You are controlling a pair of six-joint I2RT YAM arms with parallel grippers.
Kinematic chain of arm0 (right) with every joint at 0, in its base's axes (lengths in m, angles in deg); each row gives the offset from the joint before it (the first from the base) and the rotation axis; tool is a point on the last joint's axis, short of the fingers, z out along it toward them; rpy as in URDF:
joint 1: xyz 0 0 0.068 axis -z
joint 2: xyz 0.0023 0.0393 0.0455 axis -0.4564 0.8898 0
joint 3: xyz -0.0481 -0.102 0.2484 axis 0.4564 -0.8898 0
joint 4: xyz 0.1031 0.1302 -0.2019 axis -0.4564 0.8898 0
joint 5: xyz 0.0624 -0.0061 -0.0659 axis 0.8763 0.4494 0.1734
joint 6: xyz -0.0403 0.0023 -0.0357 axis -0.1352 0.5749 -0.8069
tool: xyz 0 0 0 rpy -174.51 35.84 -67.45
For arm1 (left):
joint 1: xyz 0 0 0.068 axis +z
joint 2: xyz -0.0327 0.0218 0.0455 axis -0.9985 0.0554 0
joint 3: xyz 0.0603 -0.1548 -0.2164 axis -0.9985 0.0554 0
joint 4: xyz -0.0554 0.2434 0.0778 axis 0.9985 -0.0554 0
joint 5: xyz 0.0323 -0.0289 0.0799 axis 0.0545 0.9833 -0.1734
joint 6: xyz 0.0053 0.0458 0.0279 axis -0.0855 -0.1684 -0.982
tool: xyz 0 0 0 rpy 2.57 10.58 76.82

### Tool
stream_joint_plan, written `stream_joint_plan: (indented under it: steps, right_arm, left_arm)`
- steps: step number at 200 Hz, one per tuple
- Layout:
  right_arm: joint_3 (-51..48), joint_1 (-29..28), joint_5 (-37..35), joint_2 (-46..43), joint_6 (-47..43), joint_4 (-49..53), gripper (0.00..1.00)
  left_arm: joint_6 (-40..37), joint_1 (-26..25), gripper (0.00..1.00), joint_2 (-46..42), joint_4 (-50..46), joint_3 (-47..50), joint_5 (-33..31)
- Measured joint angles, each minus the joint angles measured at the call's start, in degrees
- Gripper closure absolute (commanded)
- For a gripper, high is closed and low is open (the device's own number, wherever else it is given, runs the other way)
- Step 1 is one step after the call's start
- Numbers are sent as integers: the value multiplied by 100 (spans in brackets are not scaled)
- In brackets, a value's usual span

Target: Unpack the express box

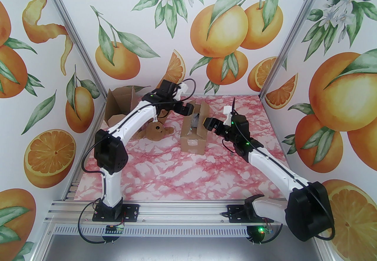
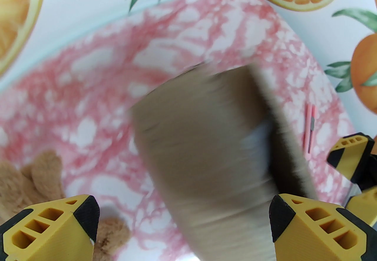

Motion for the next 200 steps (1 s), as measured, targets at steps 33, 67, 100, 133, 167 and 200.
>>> stream_joint_plan:
  steps: [33,67,100,133,167,200]
  right_arm:
    - [170,-144,-404,129,-208,111,17]
    - [175,-166,-706,201,-280,245,17]
    - [173,-179,-903,199,-280,254,17]
    - [173,-186,-970,197,-278,258,17]
    - [173,-223,-1010,262,-271,262,18]
    - [175,-317,-1073,481,-258,326,18]
  left_arm:
    - [-229,-450,0,37,-409,-396,-496]
    - [-308,-459,0,343,-756,-643,-1016]
    - [-352,-472,0,651,-970,-772,-1274]
    - [-352,-527,0,907,-1113,-1187,-1327]
    - [-352,-564,2,1008,-1259,-1419,-1521]
    - [-363,-564,8,1016,-1373,-1515,-1784]
